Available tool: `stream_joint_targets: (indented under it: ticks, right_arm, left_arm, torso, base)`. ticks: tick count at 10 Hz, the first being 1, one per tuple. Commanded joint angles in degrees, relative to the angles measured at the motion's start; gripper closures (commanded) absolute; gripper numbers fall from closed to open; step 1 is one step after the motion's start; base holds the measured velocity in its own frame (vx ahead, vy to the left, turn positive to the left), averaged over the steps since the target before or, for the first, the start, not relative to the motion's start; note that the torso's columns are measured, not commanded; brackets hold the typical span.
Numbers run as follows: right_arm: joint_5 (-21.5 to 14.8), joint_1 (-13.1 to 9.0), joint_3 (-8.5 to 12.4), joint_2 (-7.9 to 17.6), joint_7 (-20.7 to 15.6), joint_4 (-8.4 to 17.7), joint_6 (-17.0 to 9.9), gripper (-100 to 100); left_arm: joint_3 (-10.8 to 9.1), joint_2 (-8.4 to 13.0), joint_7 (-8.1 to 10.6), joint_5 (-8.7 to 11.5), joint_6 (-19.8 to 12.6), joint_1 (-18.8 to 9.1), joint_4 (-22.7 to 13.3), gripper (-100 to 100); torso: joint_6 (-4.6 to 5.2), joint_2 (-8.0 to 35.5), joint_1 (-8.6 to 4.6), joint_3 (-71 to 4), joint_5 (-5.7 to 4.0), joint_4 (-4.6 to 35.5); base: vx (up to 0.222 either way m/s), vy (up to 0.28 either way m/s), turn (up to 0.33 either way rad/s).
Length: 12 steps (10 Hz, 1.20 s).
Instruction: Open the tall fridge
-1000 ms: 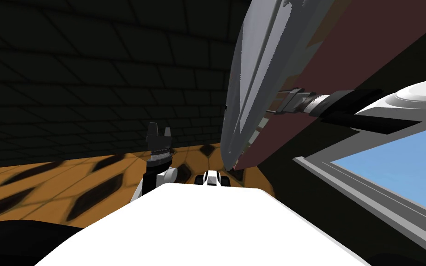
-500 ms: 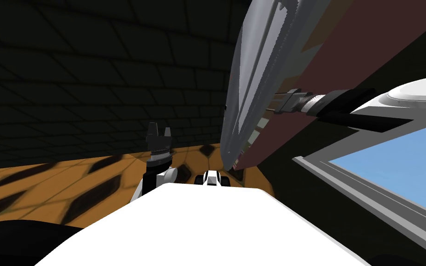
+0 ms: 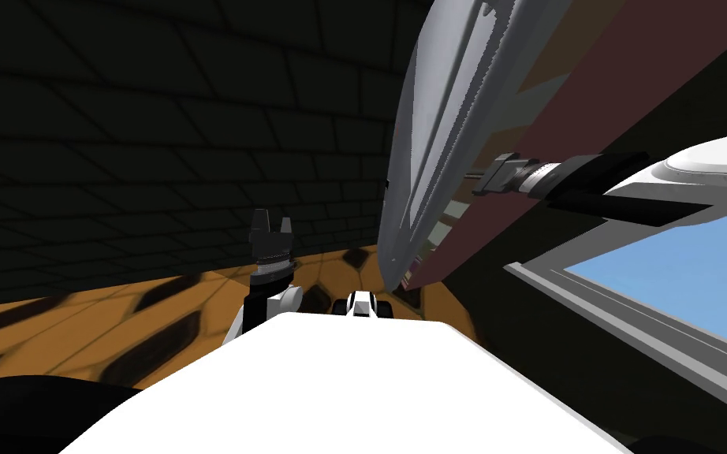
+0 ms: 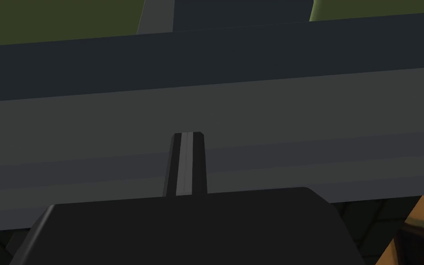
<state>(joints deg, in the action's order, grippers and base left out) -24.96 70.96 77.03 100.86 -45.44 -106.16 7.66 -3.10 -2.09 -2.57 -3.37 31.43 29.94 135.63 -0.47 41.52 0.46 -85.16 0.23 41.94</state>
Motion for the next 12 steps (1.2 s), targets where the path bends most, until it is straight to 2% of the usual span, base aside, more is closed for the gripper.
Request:
stream_joint_targets:
  ticks: [1,2,4,5,7,8,10,12]
  right_arm:
    - [0.02,-0.08,-0.57,0.42,-0.36,2.8,0.05,100]
    - [0.02,-0.08,-0.57,0.42,-0.36,2.8,0.05,100]
    - [-0.27,0.33,-0.69,0.5,-0.4,5.4,0.21,100]
    - [-0.27,0.33,-0.69,0.5,-0.4,5.4,0.21,100]
    - [-0.55,0.74,-0.81,0.58,-0.44,8.0,0.36,100]
    - [-0.55,0.74,-0.81,0.58,-0.44,8.0,0.36,100]
    - [-0.83,1.15,-0.93,0.65,-0.48,10.6,0.52,100]
    - [-1.2,1.74,-0.56,0.6,-0.02,10.24,0.54,100]
  left_arm:
    - [0.0,0.0,0.0,0.0,0.0,0.0,0.0,0]
    - [0.0,-0.01,0.0,0.0,0.0,0.01,0.0,0]
    - [0.0,0.0,0.0,0.0,0.0,0.0,0.0,0]
    - [0.0,0.0,0.0,0.0,0.0,0.01,0.0,0]
    - [0.0,0.0,0.0,0.0,0.0,0.01,0.0,0]
    - [0.0,0.0,0.0,0.0,0.0,0.01,0.0,0]
    - [0.0,0.0,0.0,0.0,0.0,0.0,0.0,0]
    - [0.0,0.01,0.0,0.0,0.0,0.0,0.0,0]
  torso:
    - [0.03,-0.15,-0.16,-0.12,-0.02,0.02]
    - [0.02,-0.28,-0.08,-0.23,0.02,0.0]
    - [-0.01,-0.08,-0.3,-0.11,-0.03,0.07]
    - [0.05,-0.2,-0.17,-0.16,0.01,0.08]
    - [-0.03,-0.18,-0.37,-0.2,-0.01,0.09]
    - [0.04,-0.17,-0.12,-0.16,0.04,0.08]
    - [0.03,0.09,-0.2,0.03,-0.03,0.11]
    - [0.25,0.45,-0.53,0.32,-0.15,0.26]
  base:
    - [0.084,0.365,-0.151]
    - [0.012,0.307,-0.081]
    - [0.029,0.329,-0.083]
    - [0.067,0.279,-0.093]
    - [0.067,0.317,-0.097]
    - [0.029,0.295,-0.088]
    - [0.008,0.341,-0.087]
    - [0.006,0.198,-0.032]
